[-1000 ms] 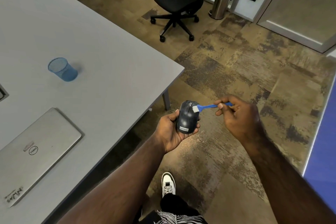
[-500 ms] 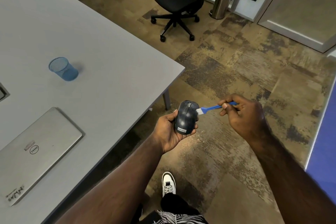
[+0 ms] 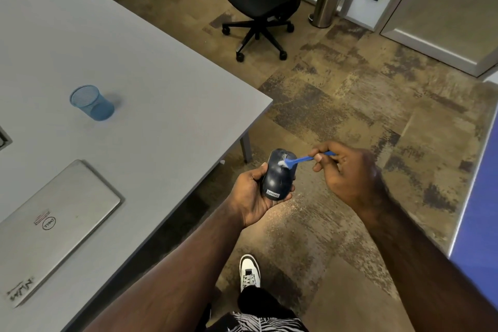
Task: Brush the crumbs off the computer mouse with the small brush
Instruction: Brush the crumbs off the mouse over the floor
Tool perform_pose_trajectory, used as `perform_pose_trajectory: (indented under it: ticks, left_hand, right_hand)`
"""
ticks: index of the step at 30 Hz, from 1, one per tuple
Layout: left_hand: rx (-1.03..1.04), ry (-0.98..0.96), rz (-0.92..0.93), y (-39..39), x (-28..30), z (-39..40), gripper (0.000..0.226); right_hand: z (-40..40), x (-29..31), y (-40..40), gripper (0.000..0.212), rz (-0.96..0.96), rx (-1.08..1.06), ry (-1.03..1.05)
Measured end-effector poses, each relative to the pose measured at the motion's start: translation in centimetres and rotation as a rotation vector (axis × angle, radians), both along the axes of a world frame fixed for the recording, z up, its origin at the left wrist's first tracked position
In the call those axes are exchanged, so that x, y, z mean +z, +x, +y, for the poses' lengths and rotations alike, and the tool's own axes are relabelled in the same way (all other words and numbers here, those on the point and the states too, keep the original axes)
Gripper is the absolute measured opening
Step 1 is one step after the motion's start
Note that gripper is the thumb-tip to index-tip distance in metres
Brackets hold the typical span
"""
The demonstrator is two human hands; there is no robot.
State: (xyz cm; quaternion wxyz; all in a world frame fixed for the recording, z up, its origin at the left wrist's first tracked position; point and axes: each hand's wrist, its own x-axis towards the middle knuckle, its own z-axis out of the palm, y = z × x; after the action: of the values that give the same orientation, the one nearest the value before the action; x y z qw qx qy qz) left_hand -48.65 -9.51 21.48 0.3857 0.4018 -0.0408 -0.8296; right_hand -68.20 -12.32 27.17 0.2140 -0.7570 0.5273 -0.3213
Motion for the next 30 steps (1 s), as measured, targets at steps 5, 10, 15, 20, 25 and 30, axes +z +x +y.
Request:
perform_pose_trajectory:
  ticks: [5,10,15,20,25,30]
  left_hand:
    - [0.001,-0.014,-0.05,-0.2,0.1,0.1,0.045]
    - [0.007,-0.01,-0.095,-0.2,0.1,0.1,0.044]
    - [-0.003,-0.03,-0.09,-0.3,0.2,0.0,0.043]
    - [-0.02,-0.028,-0.04,-0.1,0.1,0.3,0.035]
    - [-0.015,-0.032,-0.023,-0.1,-0.1,0.4,0.034]
    - [-0.003,-0.043,0.009,-0.2,-0.3,0.4,0.035]
  right_hand:
    - [-0.8,0.0,-0.1,0.019,-0.003,-0.049,0.028]
    - [-1.1,0.0,-0.3,0.017,0.032,-0.048,0.01]
    - [-0.9,-0.4,-0.5,0.018,0.024,0.032,0.011]
    - [-1.6,-0.7,-1.2,0.02,0.025,-0.112,0.014]
    - [-1.4,-0.8,-1.0,0.025,-0.012,-0.051,0.022]
    - [-1.3,-0.8,-0.7,0.021,-0.016,-0.021,0.043]
